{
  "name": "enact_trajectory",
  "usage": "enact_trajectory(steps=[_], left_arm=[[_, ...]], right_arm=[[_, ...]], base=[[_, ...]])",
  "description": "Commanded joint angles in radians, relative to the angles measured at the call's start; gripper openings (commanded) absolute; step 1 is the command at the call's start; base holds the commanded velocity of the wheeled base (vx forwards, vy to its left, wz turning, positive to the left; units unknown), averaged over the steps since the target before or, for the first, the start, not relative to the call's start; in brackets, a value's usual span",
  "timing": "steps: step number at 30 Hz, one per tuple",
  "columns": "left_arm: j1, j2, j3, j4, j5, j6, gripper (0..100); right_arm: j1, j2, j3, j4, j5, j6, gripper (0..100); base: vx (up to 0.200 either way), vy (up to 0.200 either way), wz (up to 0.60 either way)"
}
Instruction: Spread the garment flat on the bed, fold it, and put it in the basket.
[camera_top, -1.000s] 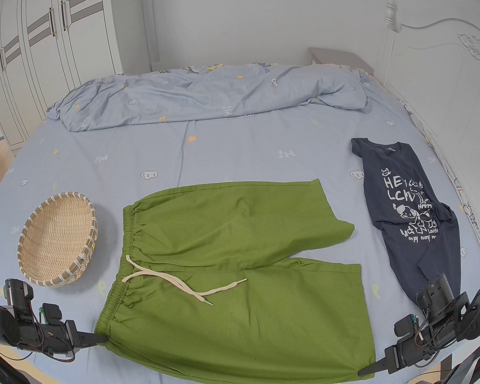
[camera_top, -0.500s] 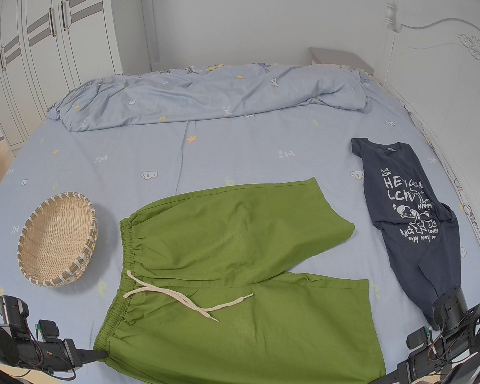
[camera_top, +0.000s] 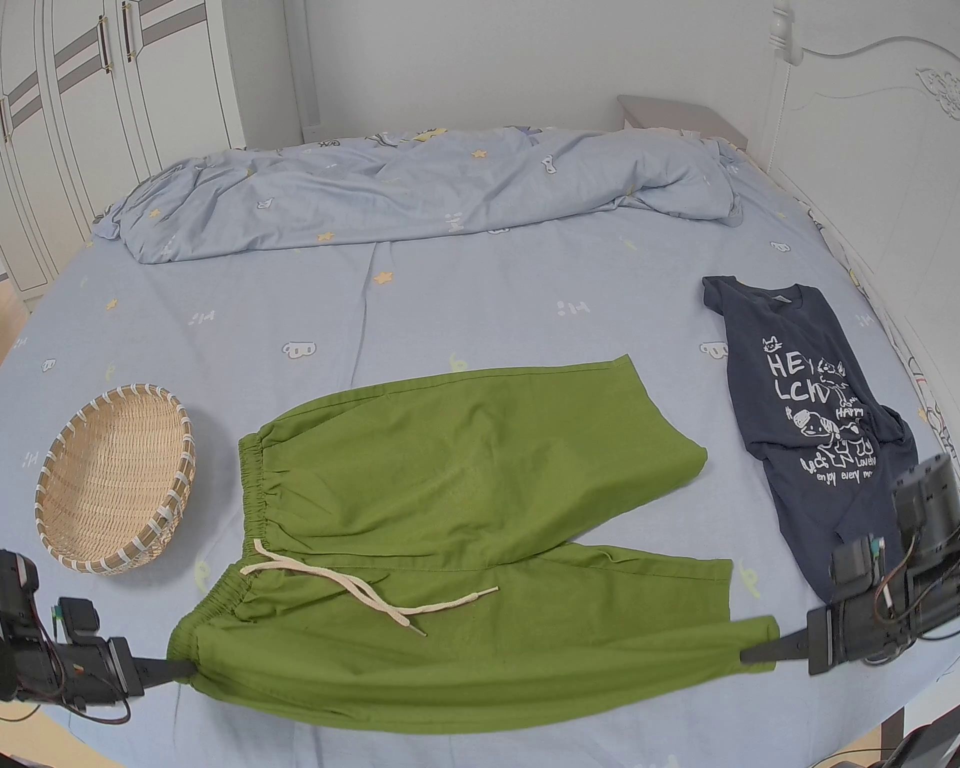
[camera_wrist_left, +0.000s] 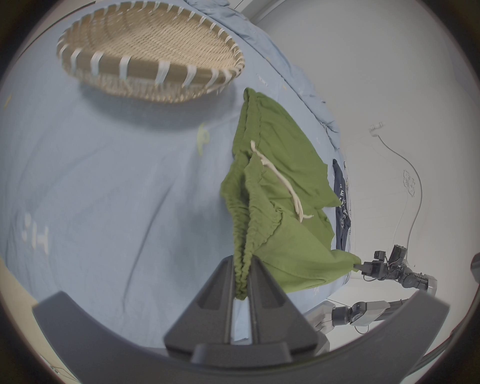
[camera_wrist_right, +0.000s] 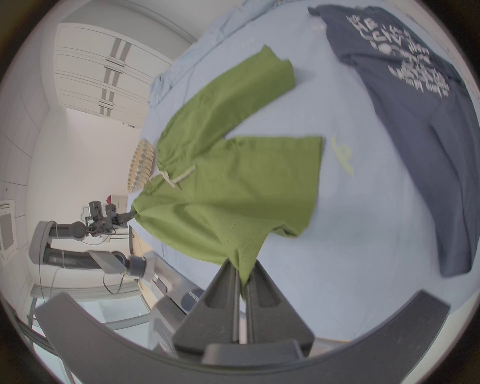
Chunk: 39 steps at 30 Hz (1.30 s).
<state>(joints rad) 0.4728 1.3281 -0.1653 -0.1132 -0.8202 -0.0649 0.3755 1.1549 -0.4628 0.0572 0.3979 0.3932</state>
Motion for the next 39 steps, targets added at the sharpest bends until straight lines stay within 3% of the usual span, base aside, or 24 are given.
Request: enact_trajectory(steps=[1,10,12,14,16,17,19,21,29,30,39], left_arm=[[-0.005,0.003,-0.284,0.210,0.003,-0.003,0],[-0.063,0.132,-0.554,0.299,0.042,-0.053,0],[-0.071,0.158,-0.589,0.299,0.042,-0.082,0],[-0.083,0.198,-0.651,0.297,0.047,-0.131,0],[-0.106,0.229,-0.703,0.294,0.081,-0.190,0],[-0.109,0.230,-0.706,0.294,0.085,-0.196,0],[-0.177,0.281,-0.784,0.282,0.208,-0.311,0],[-0.215,0.307,-0.823,0.271,0.259,-0.360,0],[-0.278,0.373,-0.921,0.254,0.263,-0.417,0],[-0.299,0.430,-0.981,0.254,0.268,-0.437,0],[-0.295,0.513,-1.054,0.257,0.268,-0.434,0]], right_arm=[[-0.067,0.049,-0.295,0.108,-0.010,-0.007,0],[-0.110,0.263,-0.646,0.145,-0.025,-0.005,0],[-0.110,0.302,-0.697,0.144,-0.076,-0.005,0],[-0.098,0.362,-0.764,0.135,-0.183,-0.007,0],[-0.096,0.396,-0.814,0.128,-0.215,-0.005,0],[-0.096,0.397,-0.817,0.128,-0.215,-0.005,0],[-0.099,0.422,-0.866,0.113,-0.217,-0.005,0],[-0.104,0.437,-0.889,0.104,-0.218,-0.007,0],[-0.107,0.493,-0.973,0.085,-0.223,-0.008,0],[-0.109,0.532,-1.048,0.088,-0.223,-0.010,0],[-0.124,0.620,-1.171,0.096,-0.221,-0.034,0]], base=[[0.000,0.000,0.00],[0.000,0.000,0.00],[0.000,0.000,0.00],[0.000,0.000,0.00],[0.000,0.000,0.00],[0.000,0.000,0.00],[0.000,0.000,0.00],[0.000,0.000,0.00],[0.000,0.000,0.00],[0.000,0.000,0.00],[0.000,0.000,0.00]])
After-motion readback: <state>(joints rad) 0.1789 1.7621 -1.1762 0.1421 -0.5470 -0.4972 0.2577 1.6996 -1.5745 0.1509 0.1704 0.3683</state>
